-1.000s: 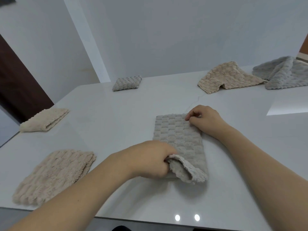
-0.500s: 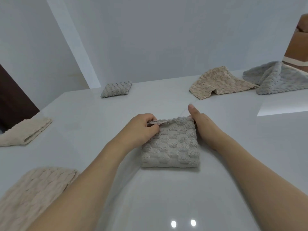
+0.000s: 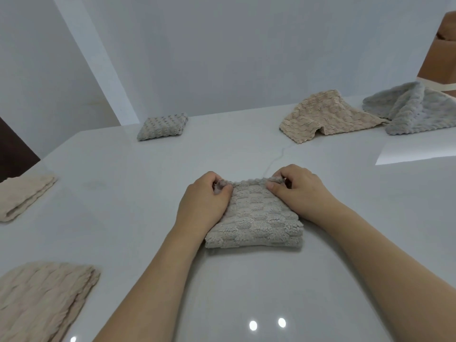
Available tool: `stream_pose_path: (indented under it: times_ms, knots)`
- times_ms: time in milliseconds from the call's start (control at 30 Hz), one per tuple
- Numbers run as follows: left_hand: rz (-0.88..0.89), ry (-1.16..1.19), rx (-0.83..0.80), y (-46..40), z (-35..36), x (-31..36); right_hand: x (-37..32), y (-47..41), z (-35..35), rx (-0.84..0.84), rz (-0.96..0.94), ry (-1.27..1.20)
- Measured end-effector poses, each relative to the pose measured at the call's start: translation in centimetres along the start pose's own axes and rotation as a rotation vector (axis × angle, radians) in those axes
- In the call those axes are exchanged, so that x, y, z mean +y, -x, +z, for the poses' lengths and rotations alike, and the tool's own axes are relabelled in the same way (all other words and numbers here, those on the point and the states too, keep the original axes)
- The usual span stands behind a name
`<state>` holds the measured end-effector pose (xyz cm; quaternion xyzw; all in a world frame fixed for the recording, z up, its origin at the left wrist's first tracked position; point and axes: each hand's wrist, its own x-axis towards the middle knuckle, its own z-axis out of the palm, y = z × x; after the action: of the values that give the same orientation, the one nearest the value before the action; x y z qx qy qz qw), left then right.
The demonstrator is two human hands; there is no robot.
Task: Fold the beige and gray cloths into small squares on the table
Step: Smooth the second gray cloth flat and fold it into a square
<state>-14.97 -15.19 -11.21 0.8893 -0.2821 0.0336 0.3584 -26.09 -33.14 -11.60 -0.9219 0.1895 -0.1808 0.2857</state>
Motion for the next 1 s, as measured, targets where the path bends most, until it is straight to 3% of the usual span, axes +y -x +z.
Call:
stream_pose_path:
  times_ms: [367,567,833,1000]
  knots:
    - [-0.112,-0.194,-0.05,-0.4,-0.3,0.8,-0.6,0.0,0.3,-0.046,0.016,0.167]
    - [-0.198,0.169,-0.241,-0.3,-1.7,0.3,-0.9,0.8,-0.1,-0.056,-0.066,0.102]
    - [-0.179,-0.05,-0.153,-0.1,-1.2,0.5,-1.0,0.7,0.1,-0.098,-0.119,0.15]
    - [-0.363,0.235,-0.21,0.6,-2.8,0.8,-0.8,0.5,0.4,-0.092,-0.108,0.185]
